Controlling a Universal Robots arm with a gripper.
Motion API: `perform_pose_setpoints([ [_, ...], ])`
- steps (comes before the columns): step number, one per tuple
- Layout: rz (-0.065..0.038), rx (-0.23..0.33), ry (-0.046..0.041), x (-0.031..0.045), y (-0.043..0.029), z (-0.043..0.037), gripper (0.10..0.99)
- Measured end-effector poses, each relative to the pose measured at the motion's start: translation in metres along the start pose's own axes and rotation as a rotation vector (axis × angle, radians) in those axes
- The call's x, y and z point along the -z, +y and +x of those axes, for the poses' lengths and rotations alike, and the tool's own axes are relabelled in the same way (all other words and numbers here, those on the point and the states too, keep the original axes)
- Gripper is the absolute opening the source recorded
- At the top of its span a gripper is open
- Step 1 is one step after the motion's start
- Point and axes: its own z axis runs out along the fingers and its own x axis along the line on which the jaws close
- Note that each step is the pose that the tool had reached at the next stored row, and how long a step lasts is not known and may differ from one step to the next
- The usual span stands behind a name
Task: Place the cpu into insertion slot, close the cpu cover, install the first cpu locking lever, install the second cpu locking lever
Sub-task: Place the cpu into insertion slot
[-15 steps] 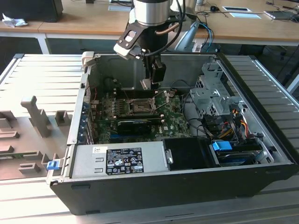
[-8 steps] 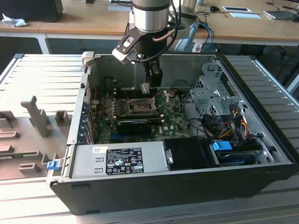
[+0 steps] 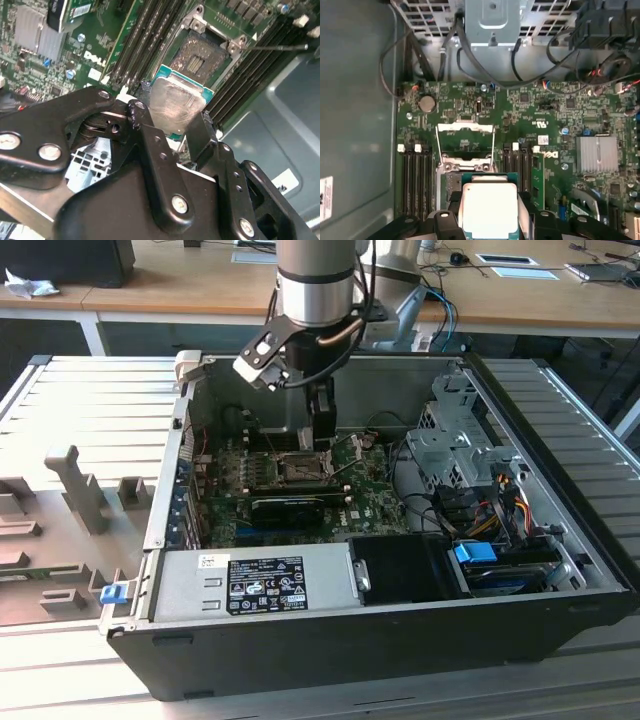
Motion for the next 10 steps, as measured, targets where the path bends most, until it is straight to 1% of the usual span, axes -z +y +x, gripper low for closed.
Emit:
perform_pose_setpoints([
  [2, 0.000, 0.029, 0.0028, -0.0061, -0.0021, -0.0001, 0.525],
  [5, 0.001, 0.031, 0.0031, -0.0108, -0.0027, -0.0002, 0.525],
  [10, 0.001, 0.031, 0.0030, -0.0138, -0.0029, -0.0002, 0.525],
])
